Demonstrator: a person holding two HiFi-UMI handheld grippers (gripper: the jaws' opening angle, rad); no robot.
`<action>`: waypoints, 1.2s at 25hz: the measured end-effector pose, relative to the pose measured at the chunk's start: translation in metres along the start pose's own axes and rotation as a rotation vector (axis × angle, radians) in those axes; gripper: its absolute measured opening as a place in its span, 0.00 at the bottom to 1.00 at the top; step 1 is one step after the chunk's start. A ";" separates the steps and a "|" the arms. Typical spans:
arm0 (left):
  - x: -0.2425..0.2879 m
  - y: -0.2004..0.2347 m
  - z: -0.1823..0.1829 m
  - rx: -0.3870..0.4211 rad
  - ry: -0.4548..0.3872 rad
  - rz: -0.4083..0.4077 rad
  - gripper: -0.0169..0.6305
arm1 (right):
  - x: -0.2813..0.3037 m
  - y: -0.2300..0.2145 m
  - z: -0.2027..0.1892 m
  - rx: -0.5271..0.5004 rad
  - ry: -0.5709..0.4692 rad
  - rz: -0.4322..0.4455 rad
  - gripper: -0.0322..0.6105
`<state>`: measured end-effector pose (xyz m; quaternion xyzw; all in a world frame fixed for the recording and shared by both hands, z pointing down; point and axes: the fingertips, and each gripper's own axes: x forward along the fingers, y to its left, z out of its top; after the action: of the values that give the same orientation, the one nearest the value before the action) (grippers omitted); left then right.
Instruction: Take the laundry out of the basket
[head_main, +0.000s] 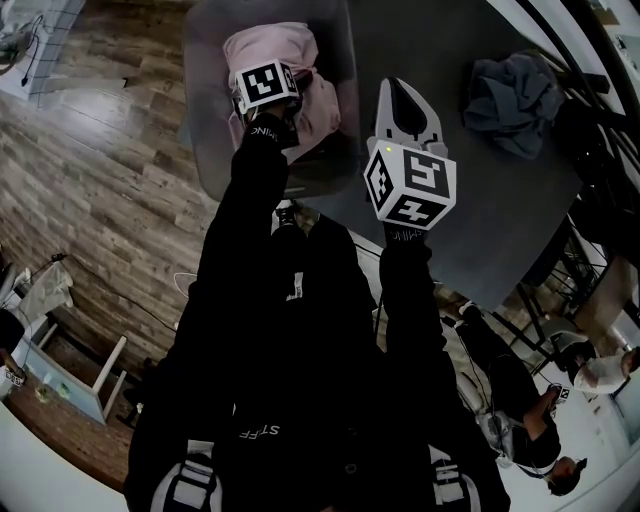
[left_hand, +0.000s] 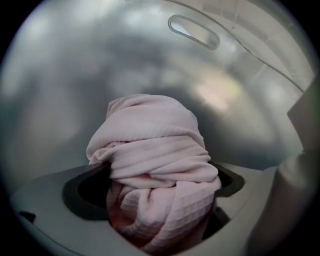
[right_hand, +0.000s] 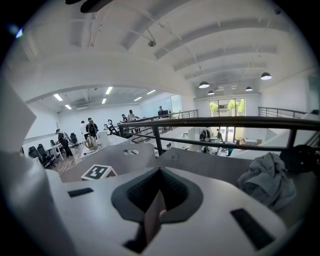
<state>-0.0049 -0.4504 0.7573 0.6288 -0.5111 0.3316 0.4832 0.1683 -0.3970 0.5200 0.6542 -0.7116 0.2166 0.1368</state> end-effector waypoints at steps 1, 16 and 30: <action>0.003 0.000 0.000 -0.004 0.003 -0.001 0.93 | 0.000 -0.001 -0.001 0.001 0.002 -0.002 0.07; -0.003 0.004 0.011 -0.003 -0.041 0.032 0.60 | 0.015 -0.018 -0.026 0.015 0.074 -0.041 0.07; -0.071 -0.024 0.030 0.147 -0.174 0.038 0.37 | -0.005 0.001 0.004 -0.005 0.010 -0.022 0.07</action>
<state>-0.0022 -0.4558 0.6770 0.6791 -0.5372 0.3213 0.3833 0.1685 -0.3947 0.5143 0.6607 -0.7040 0.2168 0.1444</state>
